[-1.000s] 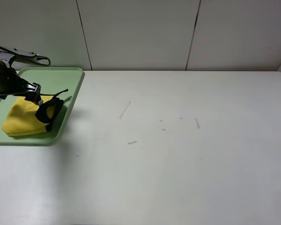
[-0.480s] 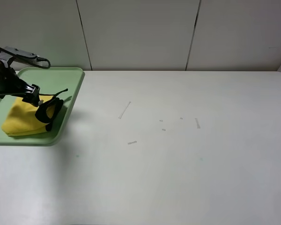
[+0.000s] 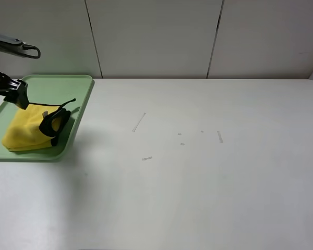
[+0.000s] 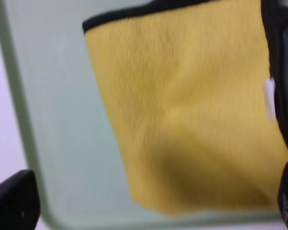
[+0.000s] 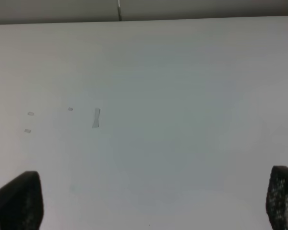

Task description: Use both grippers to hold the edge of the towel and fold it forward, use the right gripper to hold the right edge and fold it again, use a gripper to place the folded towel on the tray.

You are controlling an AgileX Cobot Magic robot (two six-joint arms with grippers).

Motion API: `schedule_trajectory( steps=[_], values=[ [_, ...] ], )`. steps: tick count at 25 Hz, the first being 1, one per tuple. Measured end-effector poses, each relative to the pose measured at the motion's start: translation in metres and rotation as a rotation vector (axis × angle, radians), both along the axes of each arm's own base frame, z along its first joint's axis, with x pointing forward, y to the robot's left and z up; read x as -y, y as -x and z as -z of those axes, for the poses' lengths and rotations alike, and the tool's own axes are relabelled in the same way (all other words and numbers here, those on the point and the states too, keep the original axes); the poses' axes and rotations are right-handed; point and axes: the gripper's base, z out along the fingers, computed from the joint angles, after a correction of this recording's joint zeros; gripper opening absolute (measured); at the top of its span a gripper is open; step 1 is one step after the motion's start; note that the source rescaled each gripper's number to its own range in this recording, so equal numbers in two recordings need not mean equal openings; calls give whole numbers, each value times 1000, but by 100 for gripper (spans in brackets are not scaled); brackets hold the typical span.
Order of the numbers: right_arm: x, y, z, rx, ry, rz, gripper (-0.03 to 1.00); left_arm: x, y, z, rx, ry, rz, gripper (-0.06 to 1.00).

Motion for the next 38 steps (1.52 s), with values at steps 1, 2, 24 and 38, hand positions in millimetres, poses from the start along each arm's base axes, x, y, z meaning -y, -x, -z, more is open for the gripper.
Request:
schedule_trajectory(
  steps=[1,2,24,38],
  values=[
    [0,0,0,0,0,0,100,0,4,-4,-15,-2,-4,100],
    [0,0,0,0,0,0,100,0,9,-9,-27,-4,-8,100],
    [0,0,0,0,0,0,100,22,192,-55,-118,181,-87,100],
    [0,0,0,0,0,0,100,29,251,-65,107,226,-61,100]
  ],
)
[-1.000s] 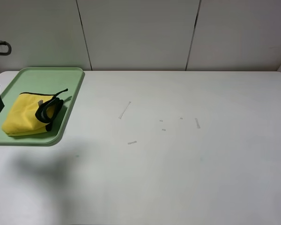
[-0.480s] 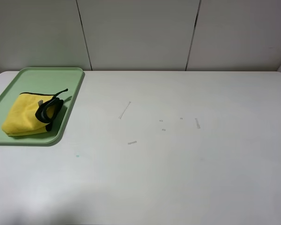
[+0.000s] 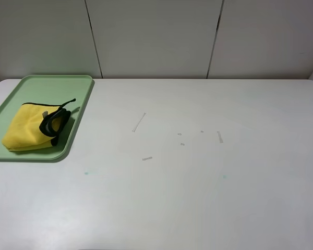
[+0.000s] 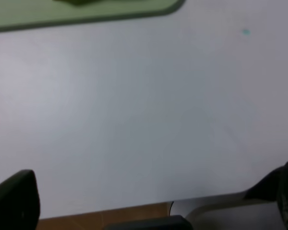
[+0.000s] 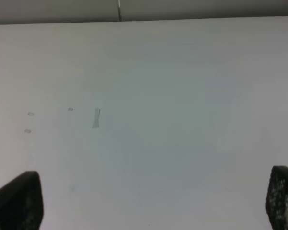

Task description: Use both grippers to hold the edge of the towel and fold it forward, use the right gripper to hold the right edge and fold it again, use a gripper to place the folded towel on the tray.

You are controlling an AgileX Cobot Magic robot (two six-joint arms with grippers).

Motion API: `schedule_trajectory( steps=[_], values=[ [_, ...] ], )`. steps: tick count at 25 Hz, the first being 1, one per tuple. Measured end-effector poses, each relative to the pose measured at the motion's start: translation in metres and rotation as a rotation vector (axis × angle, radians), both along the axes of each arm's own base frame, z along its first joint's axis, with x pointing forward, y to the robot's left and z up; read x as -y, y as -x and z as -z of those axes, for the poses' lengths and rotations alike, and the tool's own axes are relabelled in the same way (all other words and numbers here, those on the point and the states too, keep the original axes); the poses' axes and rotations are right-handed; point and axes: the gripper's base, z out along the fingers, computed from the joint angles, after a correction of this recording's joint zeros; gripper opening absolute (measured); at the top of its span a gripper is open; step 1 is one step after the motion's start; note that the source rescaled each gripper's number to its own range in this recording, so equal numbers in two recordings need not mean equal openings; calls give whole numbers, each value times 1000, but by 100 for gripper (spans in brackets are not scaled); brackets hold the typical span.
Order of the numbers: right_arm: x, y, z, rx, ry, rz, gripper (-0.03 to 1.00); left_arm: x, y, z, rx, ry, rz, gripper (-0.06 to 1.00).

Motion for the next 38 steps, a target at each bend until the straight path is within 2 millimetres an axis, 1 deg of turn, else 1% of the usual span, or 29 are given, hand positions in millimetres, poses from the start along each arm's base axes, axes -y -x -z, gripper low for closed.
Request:
schedule_trajectory(
  steps=[2,5,9,14,19,21,25,28,38],
  values=[
    [0,0,0,0,0,0,100,1,6,9,13,6,0,100],
    [0,0,0,0,5,-2,100,2,15,18,79,10,-2,100],
    [0,0,0,0,0,0,100,2,28,26,179,9,-3,100],
    [0,0,0,0,0,0,100,6,48,23,351,18,22,100],
    [0,0,0,0,0,0,100,9,67,23,480,34,38,100],
    [0,0,0,0,0,0,100,9,73,23,520,41,70,100],
    [0,0,0,0,0,0,100,7,75,23,528,65,158,100],
    [0,0,0,0,0,0,100,7,76,23,526,76,191,100],
    [0,0,0,0,0,0,100,7,76,23,526,76,193,100]
  ],
)
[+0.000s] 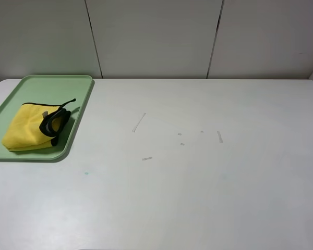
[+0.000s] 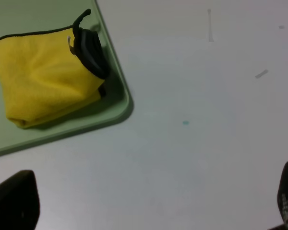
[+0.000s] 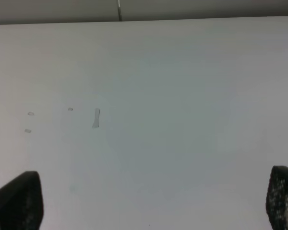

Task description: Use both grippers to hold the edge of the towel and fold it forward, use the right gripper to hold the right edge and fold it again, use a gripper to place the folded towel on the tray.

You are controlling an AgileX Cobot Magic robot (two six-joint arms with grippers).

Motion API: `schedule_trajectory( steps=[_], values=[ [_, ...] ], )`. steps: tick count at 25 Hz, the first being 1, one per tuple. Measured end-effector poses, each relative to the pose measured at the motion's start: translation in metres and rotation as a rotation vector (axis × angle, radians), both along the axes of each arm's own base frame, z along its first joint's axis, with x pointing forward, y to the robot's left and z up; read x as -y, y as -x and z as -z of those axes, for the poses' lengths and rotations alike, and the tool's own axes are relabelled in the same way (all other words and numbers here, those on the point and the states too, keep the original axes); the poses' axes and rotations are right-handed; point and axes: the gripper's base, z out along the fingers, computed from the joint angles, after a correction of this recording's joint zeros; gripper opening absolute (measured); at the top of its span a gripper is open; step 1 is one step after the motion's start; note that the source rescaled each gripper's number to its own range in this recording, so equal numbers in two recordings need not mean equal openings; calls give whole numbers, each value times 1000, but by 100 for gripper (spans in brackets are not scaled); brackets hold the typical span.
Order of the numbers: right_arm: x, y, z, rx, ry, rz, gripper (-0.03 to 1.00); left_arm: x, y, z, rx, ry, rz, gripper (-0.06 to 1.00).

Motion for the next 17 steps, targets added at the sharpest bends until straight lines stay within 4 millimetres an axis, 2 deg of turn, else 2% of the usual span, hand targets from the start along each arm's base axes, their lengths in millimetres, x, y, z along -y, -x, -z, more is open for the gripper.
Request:
schedule_trajectory(
  steps=[17],
  values=[
    [0,0,0,0,0,0,100,0,0,0,0,1,0,100]
  ],
)
